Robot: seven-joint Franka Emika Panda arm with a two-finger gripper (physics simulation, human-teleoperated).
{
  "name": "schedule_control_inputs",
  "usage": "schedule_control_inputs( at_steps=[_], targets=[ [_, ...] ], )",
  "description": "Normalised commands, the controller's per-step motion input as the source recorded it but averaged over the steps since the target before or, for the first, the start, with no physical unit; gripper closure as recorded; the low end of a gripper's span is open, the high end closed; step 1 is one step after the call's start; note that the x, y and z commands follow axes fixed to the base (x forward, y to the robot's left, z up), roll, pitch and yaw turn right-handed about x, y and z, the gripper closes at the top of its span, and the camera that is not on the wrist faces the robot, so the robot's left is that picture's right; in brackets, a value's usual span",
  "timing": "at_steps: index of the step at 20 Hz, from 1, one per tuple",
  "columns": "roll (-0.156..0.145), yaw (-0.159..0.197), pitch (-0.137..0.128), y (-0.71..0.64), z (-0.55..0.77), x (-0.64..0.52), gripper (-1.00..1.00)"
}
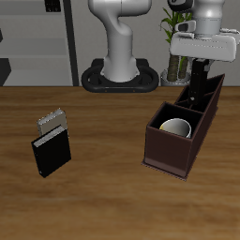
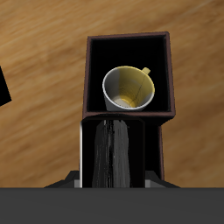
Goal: Place the white-yellow mug into the left desk caddy's right compartment and place the left black book into the left desk caddy's back compartment and place the right black book into the left desk caddy's front compartment
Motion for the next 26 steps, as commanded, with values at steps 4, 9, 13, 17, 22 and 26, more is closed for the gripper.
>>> schedule_control_inputs(
  at_steps=[4,9,13,17,22,26],
  targets=[
    [0.015,-0.007,0.011,0.07,-0.07,-0.04,1.00],
    [0.025,-0.004,0.012,0.07,-0.09,-0.07,1.00],
    [0.023,-0.018,0.019,0.05,-0.10,-0.05,1.00],
    [-0.005,0.006,0.009,-0.03,-0.10,0.04,1.00],
    [0.011,0.004,0.033,0.05,-0.19,0.05,1.00],
    [0.001,0.002,0.021,0.00,-0.13,-0.01,1.00]
  ],
)
